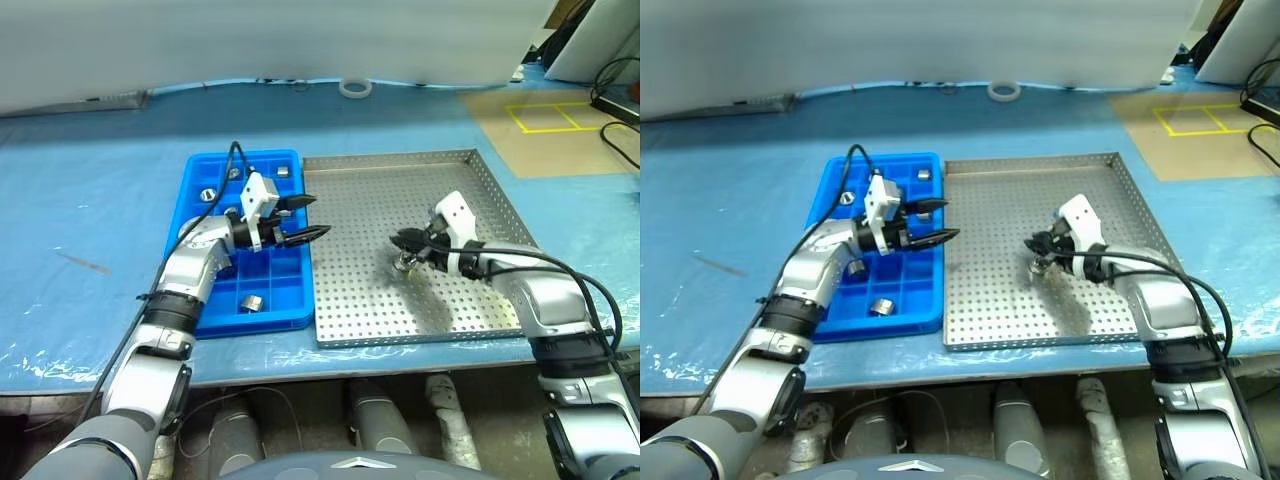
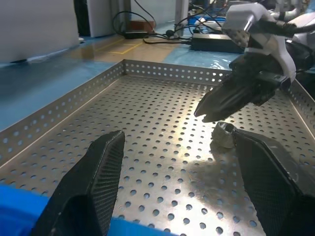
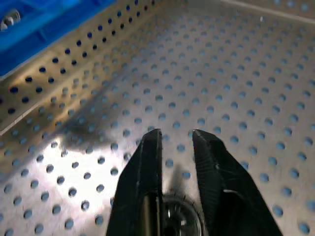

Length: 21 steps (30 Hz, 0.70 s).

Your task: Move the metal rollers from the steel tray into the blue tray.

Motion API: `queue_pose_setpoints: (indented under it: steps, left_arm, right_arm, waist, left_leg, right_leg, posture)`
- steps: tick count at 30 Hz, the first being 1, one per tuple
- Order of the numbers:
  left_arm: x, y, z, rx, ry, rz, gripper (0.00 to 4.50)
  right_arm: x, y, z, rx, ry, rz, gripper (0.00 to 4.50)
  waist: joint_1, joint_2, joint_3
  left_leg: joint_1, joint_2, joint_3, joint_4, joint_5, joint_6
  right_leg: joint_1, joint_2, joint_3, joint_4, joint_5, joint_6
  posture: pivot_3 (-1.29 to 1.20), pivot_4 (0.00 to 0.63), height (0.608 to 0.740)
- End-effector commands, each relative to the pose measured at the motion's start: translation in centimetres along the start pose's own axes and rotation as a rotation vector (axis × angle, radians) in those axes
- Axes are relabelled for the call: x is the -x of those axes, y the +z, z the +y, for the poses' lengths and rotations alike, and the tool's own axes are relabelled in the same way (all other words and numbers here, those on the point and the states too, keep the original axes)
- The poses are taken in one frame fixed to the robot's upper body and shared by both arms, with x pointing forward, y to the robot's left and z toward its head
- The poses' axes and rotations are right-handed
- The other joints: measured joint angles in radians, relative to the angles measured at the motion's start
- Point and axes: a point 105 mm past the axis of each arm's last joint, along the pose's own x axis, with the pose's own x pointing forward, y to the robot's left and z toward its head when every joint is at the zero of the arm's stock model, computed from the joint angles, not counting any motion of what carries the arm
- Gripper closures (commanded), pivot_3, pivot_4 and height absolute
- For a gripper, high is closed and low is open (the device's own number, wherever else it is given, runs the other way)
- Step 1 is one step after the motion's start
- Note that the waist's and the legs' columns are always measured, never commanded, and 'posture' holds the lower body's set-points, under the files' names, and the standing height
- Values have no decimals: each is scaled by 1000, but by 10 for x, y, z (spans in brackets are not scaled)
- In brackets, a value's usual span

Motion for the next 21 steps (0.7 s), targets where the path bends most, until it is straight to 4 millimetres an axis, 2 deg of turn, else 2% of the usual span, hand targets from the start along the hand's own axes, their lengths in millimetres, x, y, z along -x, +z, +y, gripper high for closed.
queue_pose_setpoints:
  steps: [1, 4, 7, 10, 12, 16, 20, 21]
  left_arm:
    - [14, 17, 5, -42, 65, -45, 854]
    - [29, 17, 3, -37, 118, -38, 854]
    - [33, 15, -2, -30, 132, -30, 854]
    - [27, 12, -8, -26, 108, -23, 854]
    - [21, 14, -9, -23, 89, -32, 854]
    - [4, 17, -8, -20, 35, -49, 854]
    - [-8, 18, -7, -9, -14, -60, 854]
    - [-9, 18, -7, -8, -20, -61, 854]
  right_arm:
    - [-12, 33, 7, 24, 66, -130, 4155]
    - [-23, 48, 10, 38, 103, -174, 4155]
    - [-27, 47, 1, 75, 69, -152, 4155]
    - [-17, 39, -7, 62, 49, -142, 3585]
    - [-8, 35, -10, 53, 31, -136, 2942]
    - [15, 23, -19, 37, -49, -117, 1563]
    - [31, 11, -17, 28, -94, -82, 238]
    - [33, 9, -15, 27, -95, -76, 40]
  waist:
    - [7, 0, 0]
    - [25, 0, 0]
    - [52, 0, 0]
    - [83, 0, 0]
    - [100, 0, 0]
    - [102, 0, 0]
    - [81, 0, 0]
    - [70, 0, 0]
  left_leg:
    - [0, 0, 0, 0, 0, 0]
    - [0, 0, 0, -1, 0, 0]
    - [0, 0, 0, -1, 0, 0]
    - [0, 0, 0, -2, 0, -1]
    - [0, -1, 1, -2, 0, -1]
    - [1, -1, 1, -1, 0, -1]
    - [2, -1, 1, -2, 1, -1]
    - [2, -1, 1, -2, 1, -1]
  right_leg:
    - [0, 0, 0, 0, 0, 0]
    - [-1, 0, 0, 1, 0, 0]
    - [-1, 0, 0, 1, 0, 0]
    - [0, -1, -1, 0, 0, 0]
    - [1, -1, 0, 0, 0, 0]
    - [1, -1, 0, 0, 0, 0]
    - [1, 0, 2, 0, 0, 0]
    - [1, 0, 2, 0, 0, 0]
  posture:
    - [-293, 150, 740]
    - [-262, 150, 740]
    - [-254, 150, 740]
    - [-279, 150, 740]
    - [-309, 150, 740]
    - [-382, 150, 740]
    - [-443, 150, 740]
    - [-467, 150, 740]
